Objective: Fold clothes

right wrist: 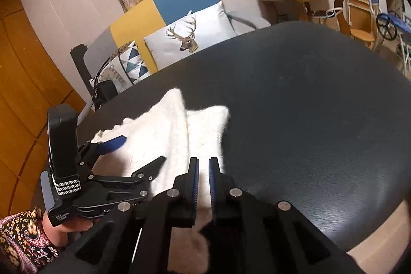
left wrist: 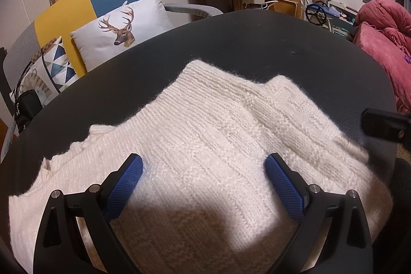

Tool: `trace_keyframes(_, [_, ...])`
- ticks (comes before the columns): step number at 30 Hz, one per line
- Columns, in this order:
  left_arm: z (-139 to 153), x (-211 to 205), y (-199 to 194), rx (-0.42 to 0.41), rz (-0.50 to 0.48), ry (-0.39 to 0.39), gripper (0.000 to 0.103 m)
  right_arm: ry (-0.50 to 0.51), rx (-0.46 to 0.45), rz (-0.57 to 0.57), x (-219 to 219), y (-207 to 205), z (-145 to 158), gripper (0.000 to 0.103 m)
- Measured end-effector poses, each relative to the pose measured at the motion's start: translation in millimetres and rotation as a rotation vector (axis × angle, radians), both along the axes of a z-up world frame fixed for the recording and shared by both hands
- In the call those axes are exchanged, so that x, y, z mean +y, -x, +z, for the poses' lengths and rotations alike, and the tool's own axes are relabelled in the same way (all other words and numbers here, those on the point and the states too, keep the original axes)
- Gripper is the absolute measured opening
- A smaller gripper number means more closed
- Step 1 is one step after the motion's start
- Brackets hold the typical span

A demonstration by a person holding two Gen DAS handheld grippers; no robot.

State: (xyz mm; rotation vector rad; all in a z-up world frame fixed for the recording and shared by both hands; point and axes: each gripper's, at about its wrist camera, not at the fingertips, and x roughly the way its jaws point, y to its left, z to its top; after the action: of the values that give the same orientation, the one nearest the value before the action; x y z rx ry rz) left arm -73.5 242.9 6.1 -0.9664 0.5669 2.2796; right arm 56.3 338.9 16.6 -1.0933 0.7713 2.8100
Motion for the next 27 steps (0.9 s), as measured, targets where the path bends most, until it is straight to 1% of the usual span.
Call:
trace_keyframes(3, [-0.1, -0.5, 0.2, 0.000, -0.001, 0.000, 0.098, 0.012, -0.018, 0.021, -7.7, 8.5, -7.7, 0.008])
trace_keyframes(5, [-0.1, -0.4, -0.1, 0.000, -0.001, 0.000, 0.098, -0.022, -0.062, 0.031, -12.2, 13.5, -16.4, 0.008])
trace_keyframes(6, [-0.1, -0.3, -0.2, 0.000, -0.001, 0.000, 0.098, -0.037, -0.077, 0.034, -13.5, 15.1, -21.1, 0.005])
trace_keyframes(11, [0.4, 0.1, -0.3, 0.000, 0.000, 0.000, 0.098, -0.026, -0.056, 0.033, -10.8, 11.7, -29.5, 0.005])
trace_keyframes(20, [1.1, -0.4, 1.2, 0.000, 0.000, 0.000, 0.098, -0.012, -0.065, 0.038, -5.4, 7.4, -29.9, 0.003])
trace_keyframes(27, [1.4, 0.2, 1.3, 0.000, -0.001, 0.000, 0.098, -0.027, -0.077, 0.038, -6.8, 4.5, -28.3, 0.003])
